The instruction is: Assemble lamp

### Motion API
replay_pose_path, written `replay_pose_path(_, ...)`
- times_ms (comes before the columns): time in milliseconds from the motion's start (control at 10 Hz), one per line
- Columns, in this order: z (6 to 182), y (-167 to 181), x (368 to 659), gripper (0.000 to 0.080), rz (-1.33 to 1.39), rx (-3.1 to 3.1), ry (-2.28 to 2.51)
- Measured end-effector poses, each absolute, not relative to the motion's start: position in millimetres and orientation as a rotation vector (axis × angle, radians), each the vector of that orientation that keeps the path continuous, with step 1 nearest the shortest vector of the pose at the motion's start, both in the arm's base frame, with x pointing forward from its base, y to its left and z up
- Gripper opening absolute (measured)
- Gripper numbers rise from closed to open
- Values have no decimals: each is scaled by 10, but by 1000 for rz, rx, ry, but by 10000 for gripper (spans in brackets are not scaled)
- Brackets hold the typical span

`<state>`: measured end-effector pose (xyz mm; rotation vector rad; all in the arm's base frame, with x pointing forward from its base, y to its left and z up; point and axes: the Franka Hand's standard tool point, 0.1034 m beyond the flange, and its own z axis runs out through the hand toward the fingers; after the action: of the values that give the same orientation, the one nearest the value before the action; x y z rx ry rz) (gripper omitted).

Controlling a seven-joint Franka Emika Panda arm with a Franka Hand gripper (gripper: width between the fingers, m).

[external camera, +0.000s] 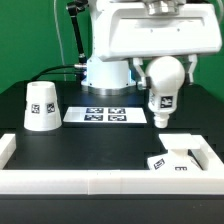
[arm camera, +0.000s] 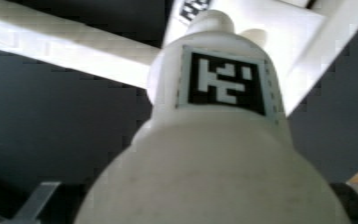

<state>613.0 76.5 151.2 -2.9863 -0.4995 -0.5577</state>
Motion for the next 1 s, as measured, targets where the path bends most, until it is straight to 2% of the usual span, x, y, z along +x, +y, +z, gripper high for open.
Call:
replay_pose_path(200, 1486, 952, 6156, 576, -564, -2974, -511)
replay_pose_path(1000, 1424, 919, 6206, 576, -623, -2975, -500)
